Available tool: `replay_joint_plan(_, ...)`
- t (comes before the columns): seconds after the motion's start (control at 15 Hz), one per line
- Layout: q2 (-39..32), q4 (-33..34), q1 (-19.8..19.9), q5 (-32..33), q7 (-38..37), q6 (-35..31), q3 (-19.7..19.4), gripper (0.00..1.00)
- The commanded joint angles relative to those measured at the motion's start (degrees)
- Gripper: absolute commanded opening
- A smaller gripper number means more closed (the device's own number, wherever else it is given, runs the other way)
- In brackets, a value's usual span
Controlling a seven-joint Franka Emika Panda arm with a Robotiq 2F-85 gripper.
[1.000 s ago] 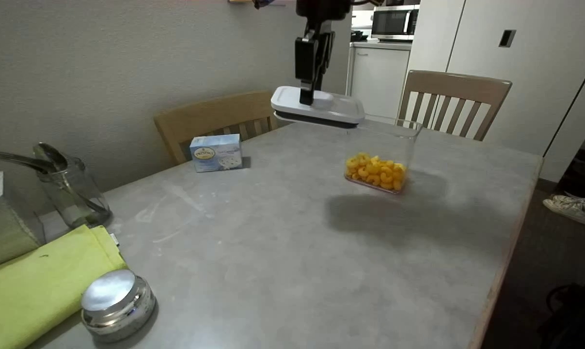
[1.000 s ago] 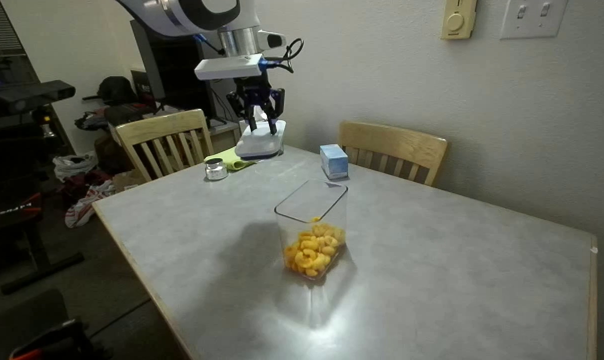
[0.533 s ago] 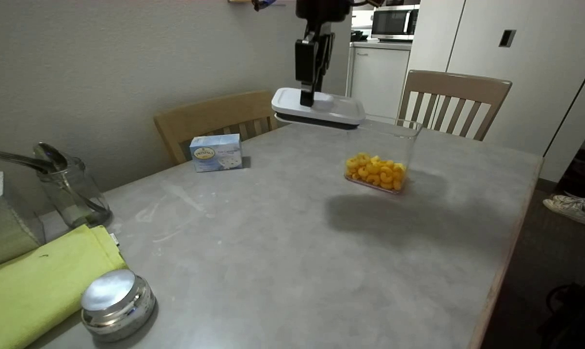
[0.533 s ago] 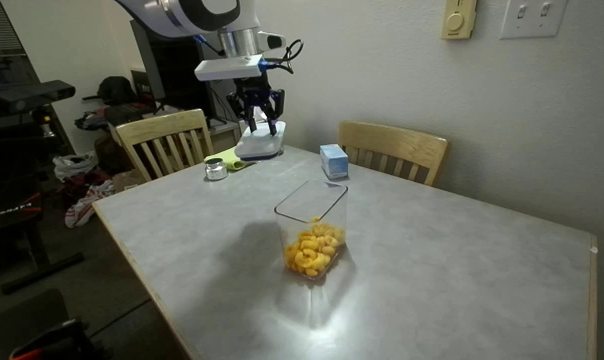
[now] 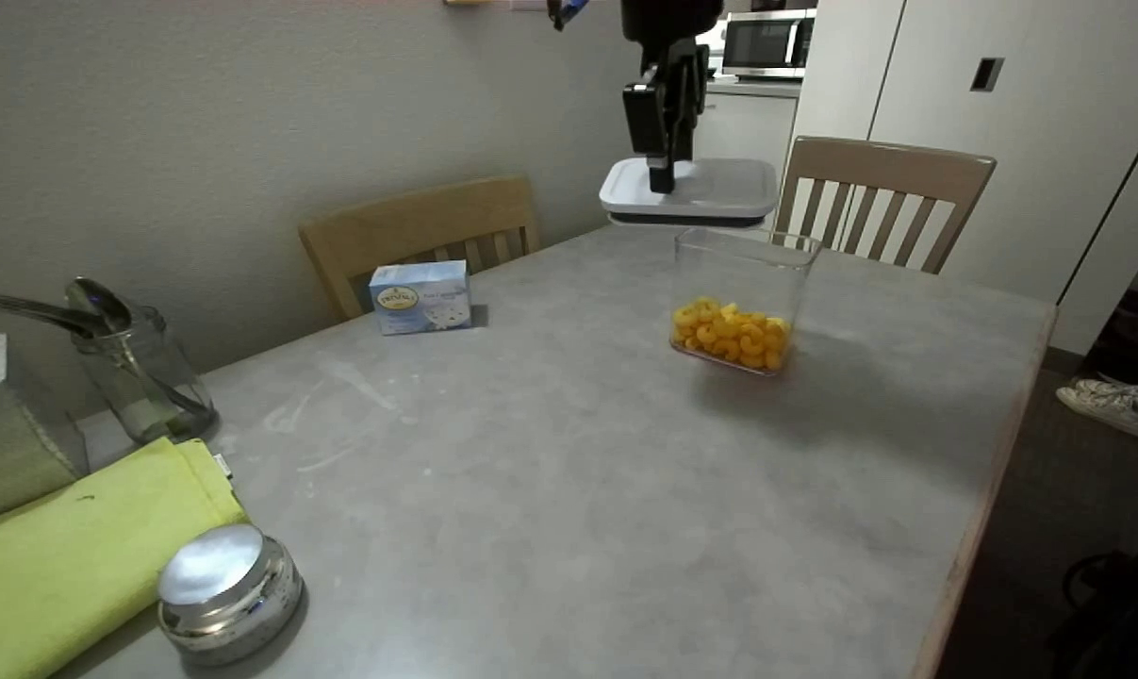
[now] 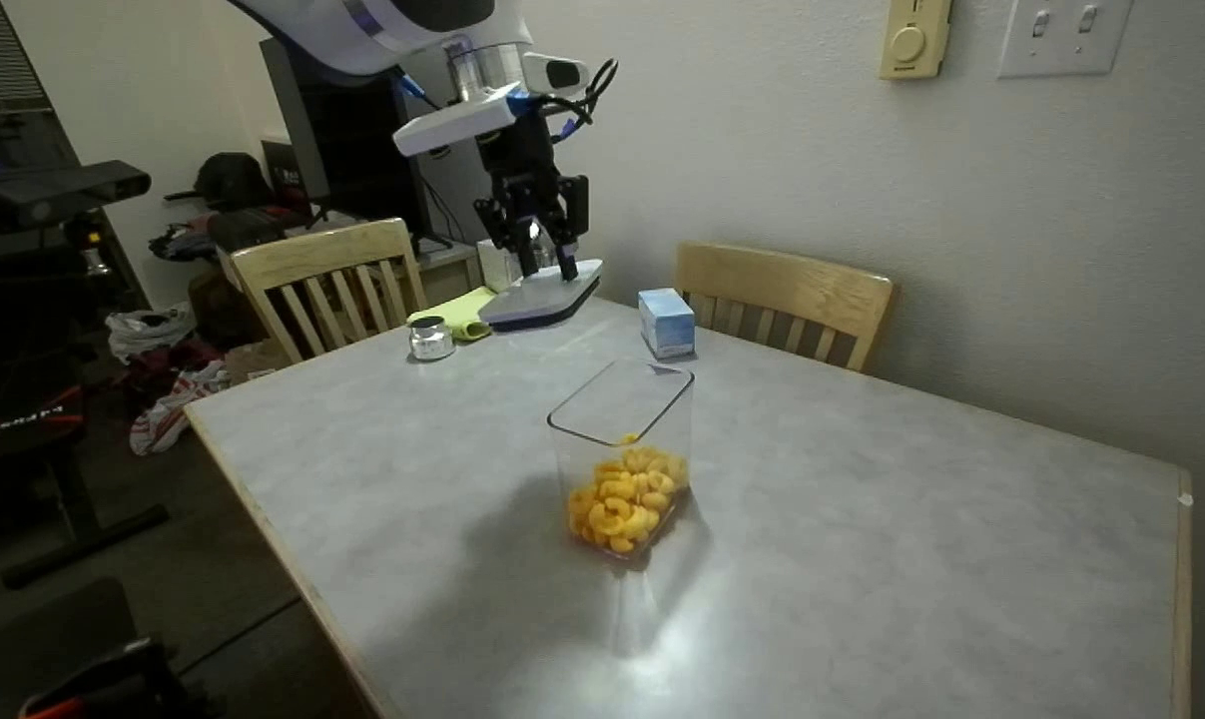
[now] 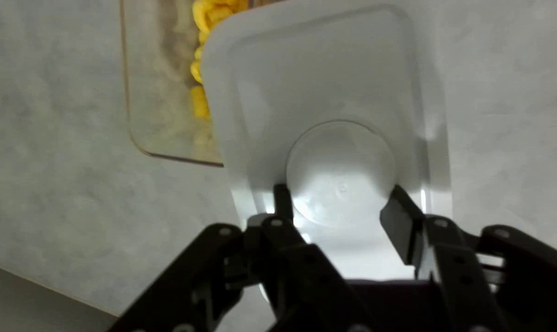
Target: Put the white lid on top of the food container
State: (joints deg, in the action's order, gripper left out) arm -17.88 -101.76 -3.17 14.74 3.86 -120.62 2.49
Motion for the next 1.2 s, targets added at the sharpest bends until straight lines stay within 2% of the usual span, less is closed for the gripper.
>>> replay_joint_plan(0.0, 2.91, -0.66, -0.66, 3.04, -5.32, 4.8, -2.35, 0.26)
replay_joint_plan(0.27, 6.02, -3.59, 0.08, 4.15, -12.52, 6.03, -4.31, 0.26)
replay_joint_plan(0.6, 7.39, -7.8, 0.68, 5.1, -21.82, 2.38, -6.42, 0.26)
replay_joint_plan(0.87, 7.1, -12.03, 1.52, 5.04, -24.59, -6.44, -7.29, 0.26)
replay_joint_plan(1.13, 7.41, -15.91, 2.36, 6.56, -23.72, -14.56, -8.89, 0.26)
